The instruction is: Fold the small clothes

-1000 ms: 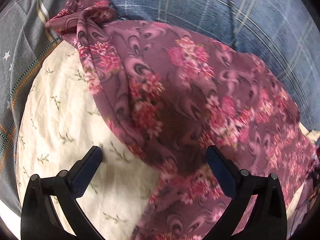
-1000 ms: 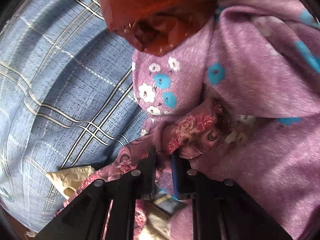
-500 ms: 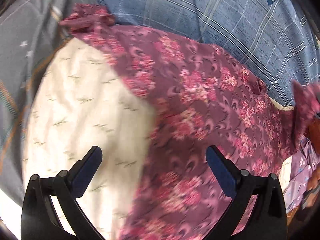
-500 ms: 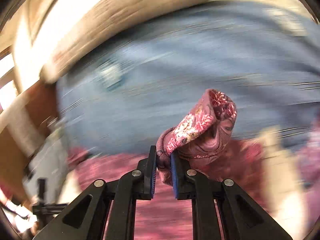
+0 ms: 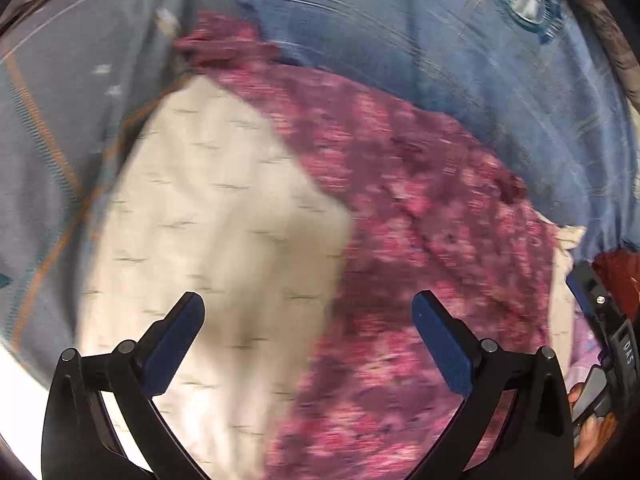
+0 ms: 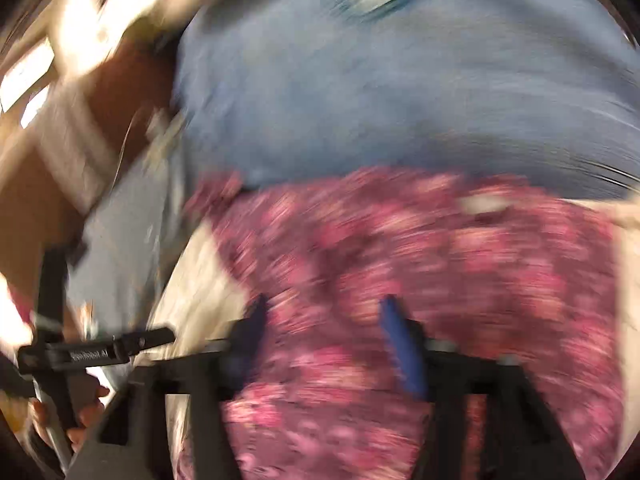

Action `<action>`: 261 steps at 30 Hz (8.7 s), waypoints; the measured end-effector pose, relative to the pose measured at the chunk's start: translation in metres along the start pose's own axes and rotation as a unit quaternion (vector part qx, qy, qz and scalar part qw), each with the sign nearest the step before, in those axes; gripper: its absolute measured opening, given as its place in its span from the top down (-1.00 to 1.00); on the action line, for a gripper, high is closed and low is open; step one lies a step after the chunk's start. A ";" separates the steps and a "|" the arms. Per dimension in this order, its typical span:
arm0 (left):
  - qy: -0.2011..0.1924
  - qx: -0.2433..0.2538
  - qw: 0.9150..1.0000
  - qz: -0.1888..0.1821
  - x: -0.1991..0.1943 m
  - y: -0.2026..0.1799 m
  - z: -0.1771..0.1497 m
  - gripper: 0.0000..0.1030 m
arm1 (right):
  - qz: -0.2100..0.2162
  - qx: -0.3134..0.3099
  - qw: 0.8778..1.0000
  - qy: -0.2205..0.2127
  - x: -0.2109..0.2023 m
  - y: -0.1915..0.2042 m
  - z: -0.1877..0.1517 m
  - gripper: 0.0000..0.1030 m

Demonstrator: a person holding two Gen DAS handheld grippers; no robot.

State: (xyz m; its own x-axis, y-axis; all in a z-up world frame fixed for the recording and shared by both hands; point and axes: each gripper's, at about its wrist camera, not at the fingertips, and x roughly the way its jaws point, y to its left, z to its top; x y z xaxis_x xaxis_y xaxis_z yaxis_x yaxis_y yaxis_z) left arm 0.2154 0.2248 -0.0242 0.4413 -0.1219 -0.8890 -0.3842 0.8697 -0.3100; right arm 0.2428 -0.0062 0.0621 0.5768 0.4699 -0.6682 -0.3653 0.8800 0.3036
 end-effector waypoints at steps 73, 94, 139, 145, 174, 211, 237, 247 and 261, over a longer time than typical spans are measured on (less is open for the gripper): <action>-0.032 -0.083 0.996 0.008 -0.006 0.013 -0.001 -1.00 | 0.053 -0.102 0.988 0.101 0.046 0.044 -0.042 0.03; -0.062 -0.021 0.997 0.049 0.004 -0.020 0.085 -1.00 | -0.175 0.039 0.983 0.035 0.023 -0.157 -0.050 -0.69; 0.116 0.208 0.970 -0.047 0.061 -0.240 -0.071 0.76 | -0.110 0.177 0.978 -0.022 -0.114 -0.197 -0.121 -0.89; 0.063 0.131 0.977 -0.156 -0.012 -0.173 -0.051 -0.13 | -0.104 0.203 0.973 -0.042 -0.143 -0.213 -0.124 -0.89; 0.083 -0.053 0.986 -0.137 0.048 -0.074 -0.033 -0.05 | -0.076 0.207 0.974 -0.047 -0.059 -0.214 -0.017 0.86; 0.034 0.124 0.991 0.035 0.060 -0.106 0.036 0.47 | -0.091 0.092 0.992 0.010 -0.027 -0.230 0.026 0.97; 0.038 0.098 0.994 -0.019 0.062 -0.103 0.059 -0.10 | -0.011 0.042 0.999 -0.008 -0.006 -0.172 0.057 0.07; 0.040 0.093 0.995 -0.022 0.068 -0.103 0.063 -0.17 | 0.010 0.062 0.997 0.034 0.000 -0.190 0.056 0.02; 0.031 0.069 0.997 -0.029 0.032 -0.044 0.032 -0.17 | -0.006 -0.142 0.981 0.129 0.134 -0.028 0.055 0.64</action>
State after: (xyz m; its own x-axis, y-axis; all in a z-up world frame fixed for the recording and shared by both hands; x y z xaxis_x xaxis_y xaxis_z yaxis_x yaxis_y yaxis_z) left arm 0.2724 0.1984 -0.0284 0.4075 -0.2000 -0.8910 -0.2422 0.9171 -0.3167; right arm 0.3705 0.0362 0.0016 0.3907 0.3943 -0.8318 -0.5697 0.8133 0.1179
